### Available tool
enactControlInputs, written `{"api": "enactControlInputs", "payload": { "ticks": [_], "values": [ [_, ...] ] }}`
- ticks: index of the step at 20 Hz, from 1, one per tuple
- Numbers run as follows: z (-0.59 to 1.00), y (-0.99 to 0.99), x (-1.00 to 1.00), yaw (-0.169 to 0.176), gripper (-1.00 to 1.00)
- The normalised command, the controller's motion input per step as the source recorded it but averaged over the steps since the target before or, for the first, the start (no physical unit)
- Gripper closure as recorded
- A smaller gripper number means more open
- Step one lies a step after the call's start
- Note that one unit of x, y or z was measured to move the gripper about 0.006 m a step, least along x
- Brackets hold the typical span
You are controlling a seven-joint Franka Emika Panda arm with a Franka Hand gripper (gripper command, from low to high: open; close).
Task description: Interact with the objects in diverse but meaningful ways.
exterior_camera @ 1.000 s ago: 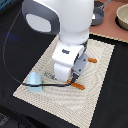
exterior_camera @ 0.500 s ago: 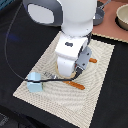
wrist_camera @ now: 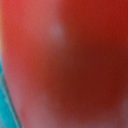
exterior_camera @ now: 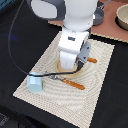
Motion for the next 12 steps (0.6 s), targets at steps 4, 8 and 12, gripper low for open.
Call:
{"api": "enactControlInputs", "payload": {
  "ticks": [4,8,12],
  "values": [
    [-0.08,0.01,-1.00,0.046,1.00],
    [-0.26,-0.06,-1.00,0.033,1.00],
    [-0.34,-0.19,-0.99,0.019,1.00]
  ]
}}
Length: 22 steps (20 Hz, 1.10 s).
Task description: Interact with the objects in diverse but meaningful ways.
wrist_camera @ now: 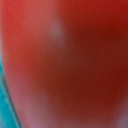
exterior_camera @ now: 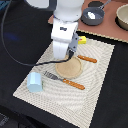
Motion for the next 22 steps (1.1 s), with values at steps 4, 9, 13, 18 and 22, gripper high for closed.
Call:
{"api": "enactControlInputs", "payload": {
  "ticks": [4,9,13,18,22],
  "values": [
    [-0.34,-0.24,-0.86,0.001,1.00],
    [-0.31,-0.24,-0.71,0.000,1.00],
    [-0.25,-0.16,-0.69,0.000,1.00],
    [-0.15,-0.06,-0.68,0.018,-1.00],
    [0.27,0.13,-0.55,0.110,-1.00]
  ]
}}
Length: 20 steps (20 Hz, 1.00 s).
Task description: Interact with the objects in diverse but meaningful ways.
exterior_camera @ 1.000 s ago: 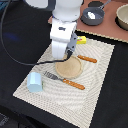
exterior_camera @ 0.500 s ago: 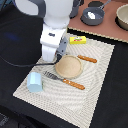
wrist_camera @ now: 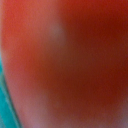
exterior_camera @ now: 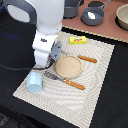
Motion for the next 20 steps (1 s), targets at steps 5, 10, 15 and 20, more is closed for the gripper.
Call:
{"api": "enactControlInputs", "payload": {
  "ticks": [5,10,15,20],
  "values": [
    [0.80,0.41,-0.40,0.144,-1.00],
    [0.97,0.19,-0.23,0.098,-1.00],
    [0.73,-0.49,0.15,0.010,-1.00],
    [0.53,-0.81,0.23,0.000,-1.00]
  ]
}}
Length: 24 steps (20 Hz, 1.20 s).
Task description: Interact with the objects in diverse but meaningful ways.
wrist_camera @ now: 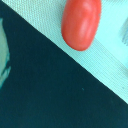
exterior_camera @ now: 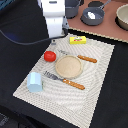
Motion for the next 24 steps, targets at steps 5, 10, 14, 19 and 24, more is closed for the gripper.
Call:
{"api": "enactControlInputs", "payload": {
  "ticks": [5,10,14,19,24],
  "values": [
    [0.34,-0.87,0.24,0.000,-1.00],
    [0.22,-0.90,0.24,0.000,-1.00],
    [0.14,-0.88,0.27,0.000,-1.00],
    [0.01,-0.85,0.30,0.000,-1.00],
    [-0.03,-0.73,0.25,0.000,-1.00]
  ]
}}
